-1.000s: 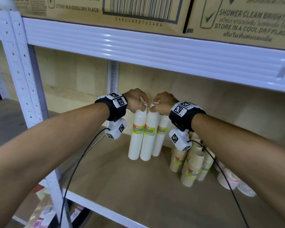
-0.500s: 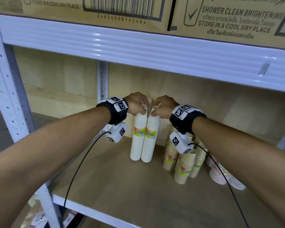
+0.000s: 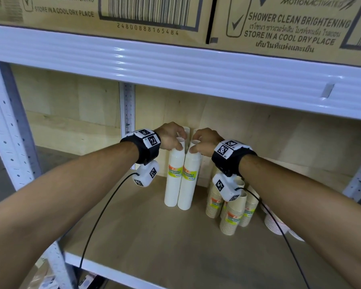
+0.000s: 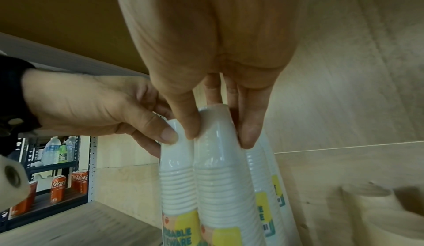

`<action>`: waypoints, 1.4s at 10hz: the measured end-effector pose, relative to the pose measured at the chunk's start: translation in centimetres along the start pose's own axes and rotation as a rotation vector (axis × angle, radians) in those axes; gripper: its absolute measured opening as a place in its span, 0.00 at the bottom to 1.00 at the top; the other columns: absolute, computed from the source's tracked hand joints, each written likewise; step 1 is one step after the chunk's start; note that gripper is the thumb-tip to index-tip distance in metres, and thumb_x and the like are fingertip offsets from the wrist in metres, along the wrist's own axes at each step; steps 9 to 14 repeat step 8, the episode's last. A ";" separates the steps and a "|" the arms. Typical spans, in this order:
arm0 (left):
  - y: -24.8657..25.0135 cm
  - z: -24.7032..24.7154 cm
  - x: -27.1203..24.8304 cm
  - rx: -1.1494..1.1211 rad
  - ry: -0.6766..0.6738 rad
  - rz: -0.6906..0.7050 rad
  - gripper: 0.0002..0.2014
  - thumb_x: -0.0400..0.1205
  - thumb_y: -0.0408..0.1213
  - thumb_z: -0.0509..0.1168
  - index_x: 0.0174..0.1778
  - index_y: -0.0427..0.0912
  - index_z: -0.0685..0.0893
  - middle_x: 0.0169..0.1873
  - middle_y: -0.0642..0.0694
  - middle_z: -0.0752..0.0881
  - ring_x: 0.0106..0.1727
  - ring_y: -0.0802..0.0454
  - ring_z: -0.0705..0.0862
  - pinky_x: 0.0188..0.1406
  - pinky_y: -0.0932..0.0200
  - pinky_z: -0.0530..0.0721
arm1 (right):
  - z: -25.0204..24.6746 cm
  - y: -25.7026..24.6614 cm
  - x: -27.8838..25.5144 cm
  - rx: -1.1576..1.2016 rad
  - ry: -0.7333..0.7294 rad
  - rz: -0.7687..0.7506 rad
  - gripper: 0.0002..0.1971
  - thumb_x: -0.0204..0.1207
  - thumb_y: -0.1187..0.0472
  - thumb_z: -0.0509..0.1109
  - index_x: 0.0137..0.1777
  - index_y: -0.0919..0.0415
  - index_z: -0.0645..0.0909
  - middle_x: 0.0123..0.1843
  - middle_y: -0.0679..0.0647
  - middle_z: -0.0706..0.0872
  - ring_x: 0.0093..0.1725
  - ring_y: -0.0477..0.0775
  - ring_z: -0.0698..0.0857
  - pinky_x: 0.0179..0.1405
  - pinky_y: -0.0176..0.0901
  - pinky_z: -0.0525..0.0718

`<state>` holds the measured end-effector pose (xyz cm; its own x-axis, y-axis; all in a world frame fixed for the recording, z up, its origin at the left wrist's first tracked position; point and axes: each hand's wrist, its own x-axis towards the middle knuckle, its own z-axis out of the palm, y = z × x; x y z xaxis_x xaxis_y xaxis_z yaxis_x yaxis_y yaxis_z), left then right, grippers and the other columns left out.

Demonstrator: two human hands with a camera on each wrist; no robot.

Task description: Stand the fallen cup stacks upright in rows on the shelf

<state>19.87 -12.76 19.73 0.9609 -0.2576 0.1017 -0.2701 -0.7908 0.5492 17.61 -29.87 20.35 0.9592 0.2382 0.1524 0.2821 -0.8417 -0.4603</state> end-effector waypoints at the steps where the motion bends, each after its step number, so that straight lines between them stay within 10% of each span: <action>1: 0.0 -0.3 -0.1 0.017 0.005 0.005 0.20 0.75 0.33 0.76 0.64 0.46 0.84 0.59 0.42 0.82 0.54 0.45 0.85 0.47 0.52 0.90 | 0.0 -0.2 -0.1 -0.005 0.001 -0.001 0.21 0.70 0.58 0.78 0.63 0.57 0.82 0.55 0.49 0.79 0.53 0.50 0.79 0.48 0.41 0.76; 6: 1.9 -3.7 -3.6 0.065 0.094 0.062 0.25 0.74 0.49 0.76 0.68 0.55 0.80 0.60 0.48 0.80 0.59 0.51 0.81 0.52 0.60 0.78 | -1.1 -1.6 -2.0 0.081 0.244 -0.023 0.19 0.75 0.47 0.73 0.60 0.58 0.83 0.59 0.53 0.84 0.57 0.53 0.83 0.54 0.45 0.82; 14: 1.0 -1.8 -8.4 -0.152 0.208 0.180 0.18 0.77 0.44 0.76 0.62 0.54 0.84 0.57 0.48 0.83 0.50 0.50 0.89 0.47 0.64 0.83 | 1.3 -0.7 -7.7 0.287 0.299 -0.118 0.07 0.77 0.53 0.73 0.48 0.55 0.86 0.47 0.46 0.89 0.47 0.45 0.86 0.49 0.40 0.83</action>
